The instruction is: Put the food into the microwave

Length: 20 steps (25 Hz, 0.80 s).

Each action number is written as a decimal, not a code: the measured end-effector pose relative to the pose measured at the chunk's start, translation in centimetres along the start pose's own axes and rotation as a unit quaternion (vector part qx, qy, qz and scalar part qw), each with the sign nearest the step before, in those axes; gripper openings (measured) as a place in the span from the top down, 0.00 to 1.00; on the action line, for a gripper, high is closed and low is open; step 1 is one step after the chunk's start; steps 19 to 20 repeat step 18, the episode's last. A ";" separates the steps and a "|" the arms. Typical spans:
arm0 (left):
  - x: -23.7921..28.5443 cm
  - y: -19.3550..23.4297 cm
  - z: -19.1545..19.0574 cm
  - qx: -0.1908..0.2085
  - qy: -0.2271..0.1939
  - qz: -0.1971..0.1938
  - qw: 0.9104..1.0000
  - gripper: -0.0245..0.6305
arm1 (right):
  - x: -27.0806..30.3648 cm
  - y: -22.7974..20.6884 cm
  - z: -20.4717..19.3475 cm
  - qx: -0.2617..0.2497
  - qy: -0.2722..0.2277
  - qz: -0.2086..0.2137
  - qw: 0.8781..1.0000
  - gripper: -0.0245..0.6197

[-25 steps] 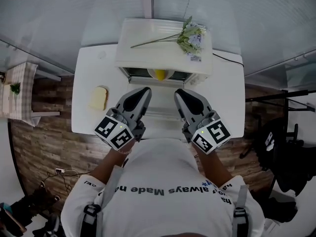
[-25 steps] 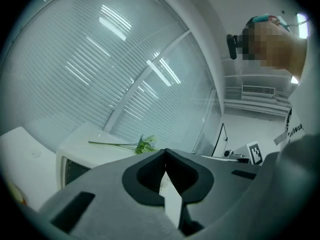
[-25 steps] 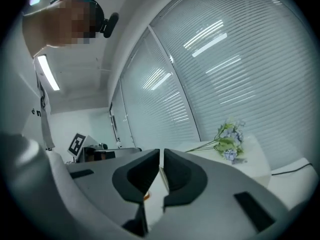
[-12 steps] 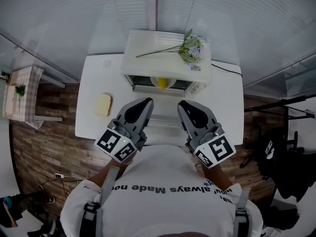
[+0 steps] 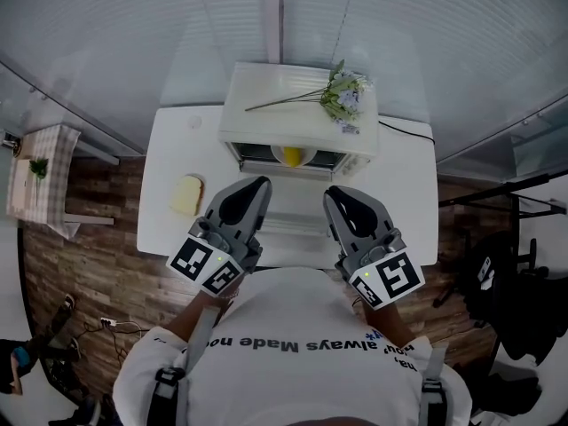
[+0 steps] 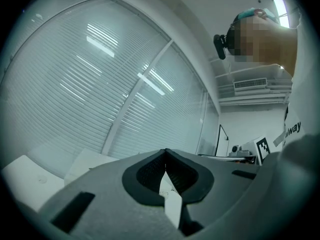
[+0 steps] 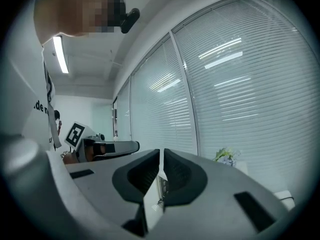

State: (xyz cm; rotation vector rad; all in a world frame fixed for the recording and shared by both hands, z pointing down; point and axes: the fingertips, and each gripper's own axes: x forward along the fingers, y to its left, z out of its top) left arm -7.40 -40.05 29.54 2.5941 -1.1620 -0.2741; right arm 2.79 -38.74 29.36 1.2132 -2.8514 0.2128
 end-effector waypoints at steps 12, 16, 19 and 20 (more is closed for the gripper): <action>0.5 -0.4 -0.2 -0.006 0.002 -0.010 1.000 0.95 | 0.0 -0.1 0.1 -0.012 0.000 -0.009 1.000 0.91; 0.6 -0.5 -0.3 -0.008 0.003 -0.010 1.000 0.95 | 0.0 -0.3 0.0 -0.011 0.002 -0.009 1.000 0.91; 0.6 -0.7 -0.4 -0.008 0.004 -0.010 1.000 0.95 | 0.0 -0.4 -0.1 -0.008 0.003 -0.010 1.000 0.91; 0.6 -0.7 -0.4 -0.008 0.004 -0.010 1.000 0.95 | 0.0 -0.4 -0.1 -0.008 0.003 -0.010 1.000 0.91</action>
